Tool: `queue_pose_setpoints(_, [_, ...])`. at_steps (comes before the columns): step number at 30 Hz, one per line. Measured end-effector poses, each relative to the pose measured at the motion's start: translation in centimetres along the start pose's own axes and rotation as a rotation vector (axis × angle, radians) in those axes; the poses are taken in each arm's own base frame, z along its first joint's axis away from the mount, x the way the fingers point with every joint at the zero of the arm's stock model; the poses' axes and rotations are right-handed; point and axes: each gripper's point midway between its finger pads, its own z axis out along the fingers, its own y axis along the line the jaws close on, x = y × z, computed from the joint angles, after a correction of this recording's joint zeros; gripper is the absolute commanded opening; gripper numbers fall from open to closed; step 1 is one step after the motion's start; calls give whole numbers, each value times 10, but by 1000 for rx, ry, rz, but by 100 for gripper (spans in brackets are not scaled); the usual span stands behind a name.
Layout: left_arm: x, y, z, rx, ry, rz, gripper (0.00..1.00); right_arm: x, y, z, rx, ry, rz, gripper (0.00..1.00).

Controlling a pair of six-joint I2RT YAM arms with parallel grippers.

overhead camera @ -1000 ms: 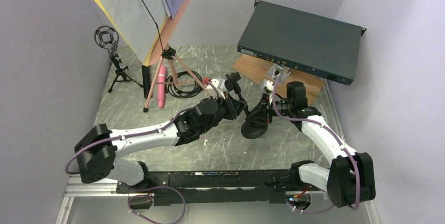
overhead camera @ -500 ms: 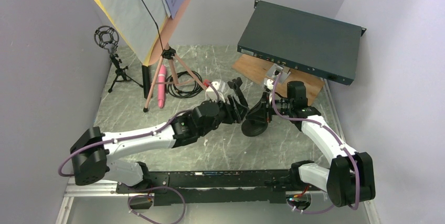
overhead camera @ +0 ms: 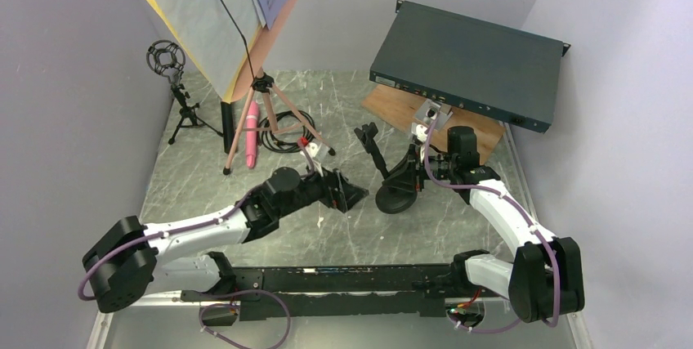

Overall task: Pack up the instrument practice props
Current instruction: Unscrew the knob on the microphone stand.

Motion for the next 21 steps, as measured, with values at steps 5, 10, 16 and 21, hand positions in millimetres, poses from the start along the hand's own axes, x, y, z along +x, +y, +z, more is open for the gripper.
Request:
queue_pose_setpoints(5, [-22,-2,10,89,-57,-38,98,0,3,0,-22,-4,-14,0])
queue_pose_setpoints(10, [-23,-16,26,178,-50,-26,98,0,6,0,-36,-6,-21,0])
queue_pose_setpoints(16, [-40,-25,40,218,-102,-7,82,2,8,0,-45,-3,-17,0])
queue_pose_setpoints(21, [-47,-20,50,202,-126,-7,72,2,8,0,-46,-2,-17,0])
